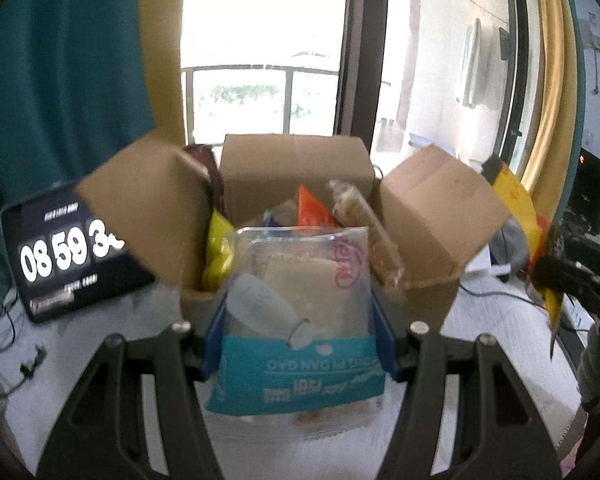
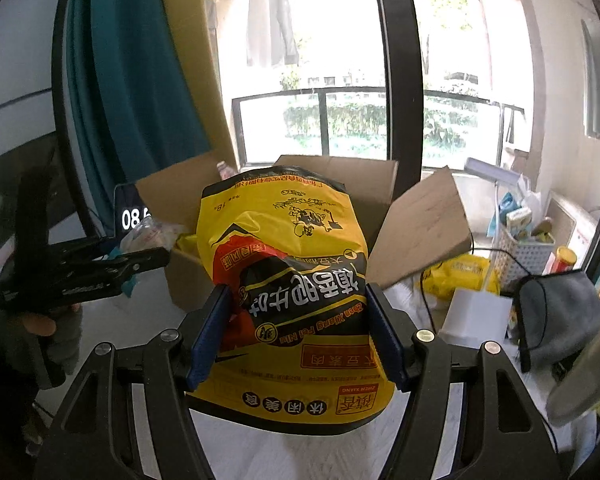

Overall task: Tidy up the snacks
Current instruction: 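Carry the yellow chip bag and clear packet over the box, then open both tools to drop the two snacks into the box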

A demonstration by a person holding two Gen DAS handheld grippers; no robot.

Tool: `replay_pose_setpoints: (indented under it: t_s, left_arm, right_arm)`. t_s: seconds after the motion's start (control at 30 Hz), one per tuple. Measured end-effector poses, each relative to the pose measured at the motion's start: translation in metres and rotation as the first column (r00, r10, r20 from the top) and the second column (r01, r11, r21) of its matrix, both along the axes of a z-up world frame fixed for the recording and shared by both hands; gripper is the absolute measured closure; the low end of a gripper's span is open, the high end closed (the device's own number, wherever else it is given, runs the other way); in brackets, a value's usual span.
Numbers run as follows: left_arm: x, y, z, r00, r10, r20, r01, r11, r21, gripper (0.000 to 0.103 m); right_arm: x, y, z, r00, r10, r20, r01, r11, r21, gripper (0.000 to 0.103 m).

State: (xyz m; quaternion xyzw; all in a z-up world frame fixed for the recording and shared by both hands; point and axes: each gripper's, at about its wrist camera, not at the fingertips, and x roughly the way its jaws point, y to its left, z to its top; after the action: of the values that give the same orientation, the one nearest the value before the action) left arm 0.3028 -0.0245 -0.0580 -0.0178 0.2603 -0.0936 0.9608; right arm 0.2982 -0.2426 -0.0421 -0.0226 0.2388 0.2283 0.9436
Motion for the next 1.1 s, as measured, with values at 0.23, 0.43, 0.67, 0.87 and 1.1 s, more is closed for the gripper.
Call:
replay_pose_setpoints:
  t_s: [0.23,0.43,0.67,0.87,1.1]
  left_arm:
    - [0.040,-0.014,0.008,1.000,0.003,0.017,-0.003,1.000,0.018,0.040]
    - [0.078,-0.029,-0.009,0.999,-0.005,-0.050,0.007,0.999,0.037,0.039]
    - [0.077,-0.021,0.000,1.000,-0.003,-0.022,0.003,1.000,-0.012,0.023]
    - [0.050,0.005,0.015,1.000,0.024,0.015,-0.023,0.999,-0.041,0.022]
    - [0.012,0.041,0.024,0.997,0.058,0.058,-0.055,0.997,-0.046,0.022]
  right_arm:
    - [0.011,-0.011,0.003,1.000,-0.002,0.008,0.002,1.000,0.012,0.033]
    - [0.015,-0.031,0.006,0.999,-0.046,0.008,0.046,0.999,0.029,0.033]
    - [0.017,-0.042,0.011,0.995,-0.095,0.013,0.094,0.995,0.034,0.033]
    - [0.026,-0.035,0.015,0.994,-0.106,0.011,0.105,0.993,0.057,0.033]
    - [0.051,-0.028,0.023,0.990,-0.141,-0.009,0.141,0.986,0.088,0.033]
